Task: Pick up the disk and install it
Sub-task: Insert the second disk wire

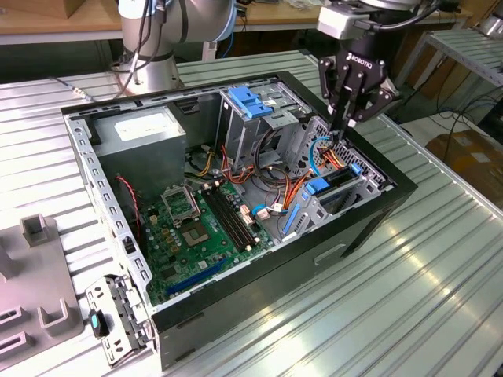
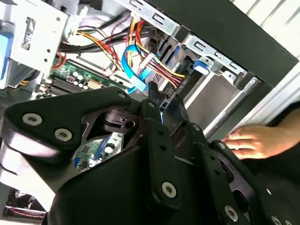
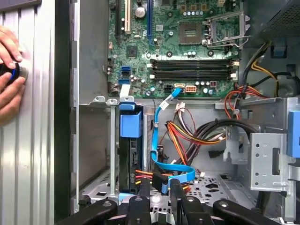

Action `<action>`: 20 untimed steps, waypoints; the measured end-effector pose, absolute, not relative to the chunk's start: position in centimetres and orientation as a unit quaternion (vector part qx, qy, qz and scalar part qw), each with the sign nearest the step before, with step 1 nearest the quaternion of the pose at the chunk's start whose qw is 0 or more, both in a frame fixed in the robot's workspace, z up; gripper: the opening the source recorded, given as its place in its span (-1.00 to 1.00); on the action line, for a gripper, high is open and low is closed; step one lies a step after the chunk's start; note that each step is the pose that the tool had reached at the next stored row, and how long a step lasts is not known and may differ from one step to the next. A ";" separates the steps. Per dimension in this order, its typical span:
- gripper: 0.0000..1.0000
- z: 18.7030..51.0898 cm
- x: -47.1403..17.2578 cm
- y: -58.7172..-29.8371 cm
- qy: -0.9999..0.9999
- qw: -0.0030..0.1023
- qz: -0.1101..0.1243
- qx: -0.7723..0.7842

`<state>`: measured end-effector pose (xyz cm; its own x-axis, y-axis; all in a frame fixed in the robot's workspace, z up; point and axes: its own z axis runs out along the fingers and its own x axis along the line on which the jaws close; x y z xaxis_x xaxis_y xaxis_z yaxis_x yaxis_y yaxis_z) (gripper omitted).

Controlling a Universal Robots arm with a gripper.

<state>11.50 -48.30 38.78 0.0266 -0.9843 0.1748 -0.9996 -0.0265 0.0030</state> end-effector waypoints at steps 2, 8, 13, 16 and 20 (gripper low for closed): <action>-0.37 38.6 11.5 -48.0 -0.695 0.066 0.065 0.713; -0.37 38.4 11.5 -48.0 -0.695 0.067 0.065 0.713; -0.68 38.2 11.5 -48.0 -0.695 0.067 0.065 0.713; -0.68 38.1 11.5 -48.0 -0.694 0.067 0.066 0.713; -0.55 37.9 11.5 -48.0 -0.694 0.070 0.069 0.713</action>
